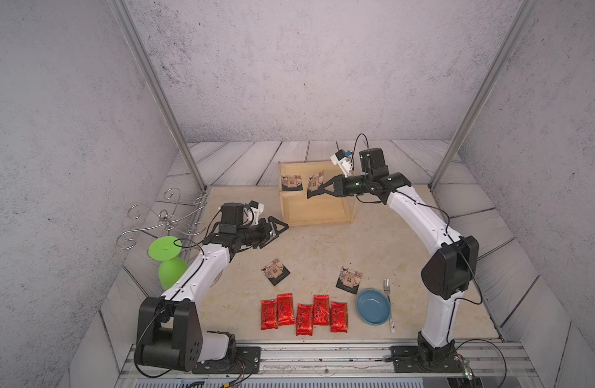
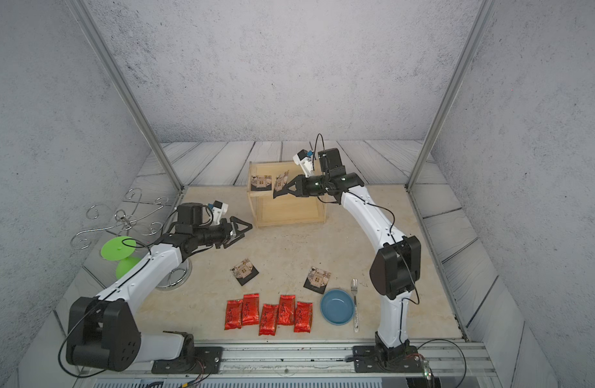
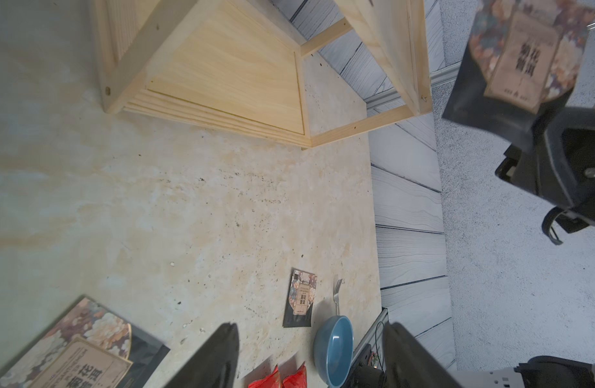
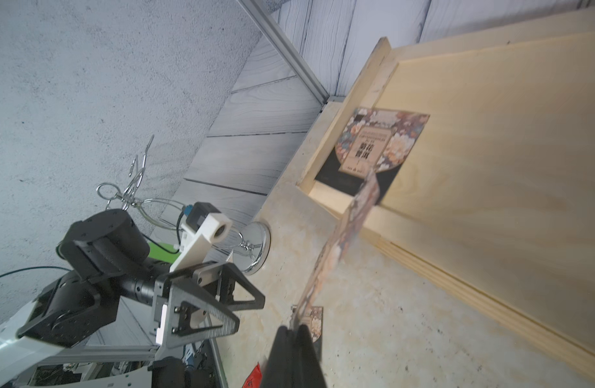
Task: Place the tea bags on the shelf by color
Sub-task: Place the tea bag on the shelf.
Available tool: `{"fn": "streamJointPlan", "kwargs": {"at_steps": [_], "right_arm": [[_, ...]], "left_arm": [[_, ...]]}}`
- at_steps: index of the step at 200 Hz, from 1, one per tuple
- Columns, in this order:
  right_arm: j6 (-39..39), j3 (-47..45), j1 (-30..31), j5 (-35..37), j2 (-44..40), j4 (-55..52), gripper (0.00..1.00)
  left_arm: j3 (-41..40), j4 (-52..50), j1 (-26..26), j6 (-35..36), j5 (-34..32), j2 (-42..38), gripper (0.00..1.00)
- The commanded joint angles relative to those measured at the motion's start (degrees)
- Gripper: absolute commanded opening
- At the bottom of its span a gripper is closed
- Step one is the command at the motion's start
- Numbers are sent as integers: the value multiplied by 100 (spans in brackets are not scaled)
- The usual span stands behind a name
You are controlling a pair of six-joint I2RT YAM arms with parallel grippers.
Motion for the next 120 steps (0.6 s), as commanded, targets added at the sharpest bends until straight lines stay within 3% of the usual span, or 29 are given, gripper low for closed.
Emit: {"fn": "streamJointPlan", "kwargs": {"at_steps": [1,53,120], "right_arm": [[-239,801,-83,-9,535,-588,0],[-274,2133,-291,-48,1523,-1032,0],[-424,2594,-386,48,1931,-1284,0]], "left_arm": [[142,-69,57,198,63,81,73],[118,87,76,150,199,318,72],[135,164,76,119,275,496,72]]}}
